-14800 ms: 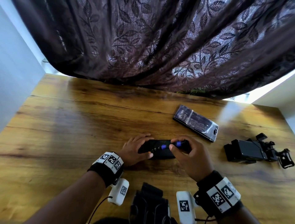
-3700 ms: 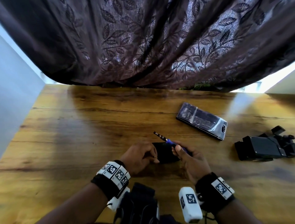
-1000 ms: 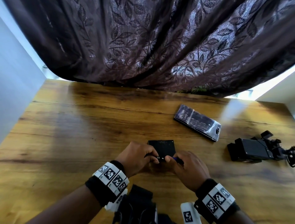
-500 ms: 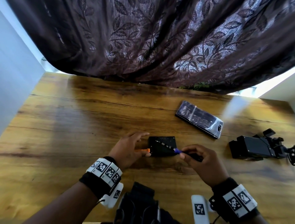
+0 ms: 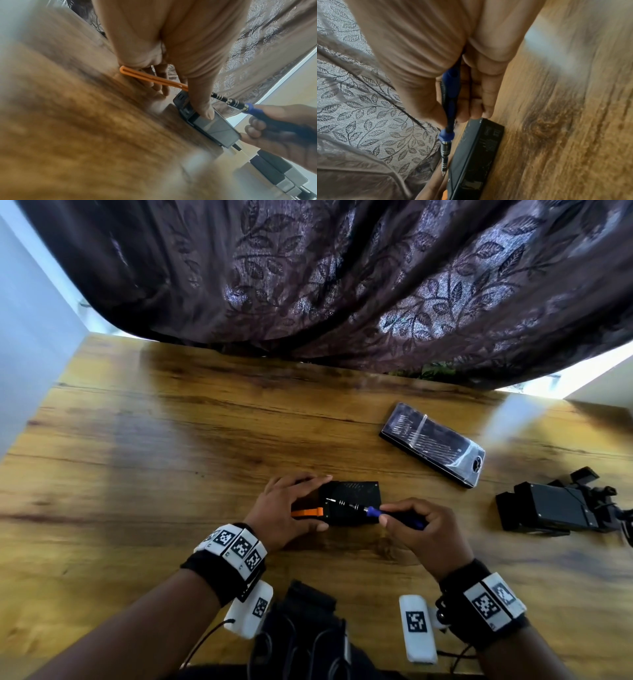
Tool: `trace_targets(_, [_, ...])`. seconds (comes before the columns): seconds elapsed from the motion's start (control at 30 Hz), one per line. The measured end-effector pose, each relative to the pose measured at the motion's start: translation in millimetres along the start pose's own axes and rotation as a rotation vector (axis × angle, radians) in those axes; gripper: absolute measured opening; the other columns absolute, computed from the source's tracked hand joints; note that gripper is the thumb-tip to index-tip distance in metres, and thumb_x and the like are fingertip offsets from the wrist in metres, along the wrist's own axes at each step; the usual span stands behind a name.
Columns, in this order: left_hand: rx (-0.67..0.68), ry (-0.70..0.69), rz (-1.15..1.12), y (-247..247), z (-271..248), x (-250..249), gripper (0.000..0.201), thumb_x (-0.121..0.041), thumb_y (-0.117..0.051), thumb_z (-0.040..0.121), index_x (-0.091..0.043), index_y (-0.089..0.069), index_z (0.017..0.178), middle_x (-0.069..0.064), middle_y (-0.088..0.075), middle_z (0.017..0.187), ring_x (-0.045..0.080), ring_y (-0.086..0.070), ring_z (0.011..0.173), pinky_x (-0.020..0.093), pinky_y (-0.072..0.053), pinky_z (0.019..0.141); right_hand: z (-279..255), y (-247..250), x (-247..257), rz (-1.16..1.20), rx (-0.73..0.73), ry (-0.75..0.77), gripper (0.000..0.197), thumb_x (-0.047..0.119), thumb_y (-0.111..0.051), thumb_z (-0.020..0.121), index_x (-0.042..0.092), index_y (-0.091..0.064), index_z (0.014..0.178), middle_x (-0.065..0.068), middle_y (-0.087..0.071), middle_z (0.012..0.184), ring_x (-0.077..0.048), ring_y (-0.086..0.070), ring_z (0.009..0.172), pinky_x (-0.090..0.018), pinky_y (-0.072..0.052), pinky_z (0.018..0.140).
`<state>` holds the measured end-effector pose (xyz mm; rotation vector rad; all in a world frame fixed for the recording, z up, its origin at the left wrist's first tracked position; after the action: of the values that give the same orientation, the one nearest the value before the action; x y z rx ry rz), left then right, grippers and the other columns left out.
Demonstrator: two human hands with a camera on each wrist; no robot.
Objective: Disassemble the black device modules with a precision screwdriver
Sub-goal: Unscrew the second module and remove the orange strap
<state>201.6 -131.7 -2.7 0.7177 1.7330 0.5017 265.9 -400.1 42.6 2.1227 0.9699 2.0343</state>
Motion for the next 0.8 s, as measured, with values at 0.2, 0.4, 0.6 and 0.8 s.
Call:
trace_targets(0.2, [0.005, -0.003, -0.029, -0.4, 1.9, 2.8, 0.085, -0.055, -0.077, 0.081, -0.062, -0.027, 0.149, -0.023, -0.031, 0.153, 0.013, -0.025, 0.136, 0.036, -0.030, 0.112, 2.4, 0.2, -4.0, -0.021, 0.026, -0.027, 0.018, 0.017, -0.084, 0.081, 0.033, -0.079, 0.088, 0.001, -0.075, 0.080, -0.028, -0.068, 0.072, -0.044, -0.056, 0.066])
trace_targets(0.4, [0.005, -0.011, -0.019, -1.4, 3.2, 4.0, 0.085, -0.055, -0.077, 0.081, -0.061, -0.027, 0.150, -0.025, -0.030, 0.152, 0.013, -0.026, 0.135, 0.035, -0.031, 0.110, 3.0, 0.7, -0.7, -0.017, 0.050, -0.034, 0.020, 0.017, -0.083, 0.082, 0.035, -0.078, 0.088, 0.001, -0.075, 0.080, -0.026, -0.067, 0.072, -0.036, -0.054, 0.065])
trace_targets(0.6, [0.005, -0.015, -0.027, -3.0, 4.8, 6.9, 0.085, -0.056, -0.077, 0.080, -0.063, -0.027, 0.148, -0.026, -0.030, 0.152, 0.012, -0.026, 0.136, 0.036, -0.030, 0.111, 5.1, 2.5, 5.1, -0.065, 0.061, -0.018, 0.016, 0.018, -0.083, 0.082, 0.033, -0.079, 0.087, 0.004, -0.075, 0.081, -0.016, -0.068, 0.070, -0.032, -0.054, 0.065])
trace_targets(0.8, [-0.006, -0.016, -0.037, -4.2, 5.9, 8.5, 0.085, -0.056, -0.078, 0.079, -0.064, -0.029, 0.148, -0.026, -0.031, 0.152, 0.011, -0.026, 0.135, 0.036, -0.030, 0.110, 11.8, 5.1, 36.6, -0.311, 0.082, 0.027, 0.012, 0.026, -0.084, 0.079, 0.035, -0.076, 0.082, 0.016, -0.074, 0.079, -0.007, -0.068, 0.070, -0.023, -0.054, 0.064])
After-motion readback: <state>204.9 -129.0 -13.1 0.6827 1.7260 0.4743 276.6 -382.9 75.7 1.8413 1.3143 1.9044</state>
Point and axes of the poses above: each hand's wrist, its own z-axis towards the middle knuckle, its own y-axis out of the back of the hand, x = y × z, the point moved 2 cm from there along z, towards the middle knuckle
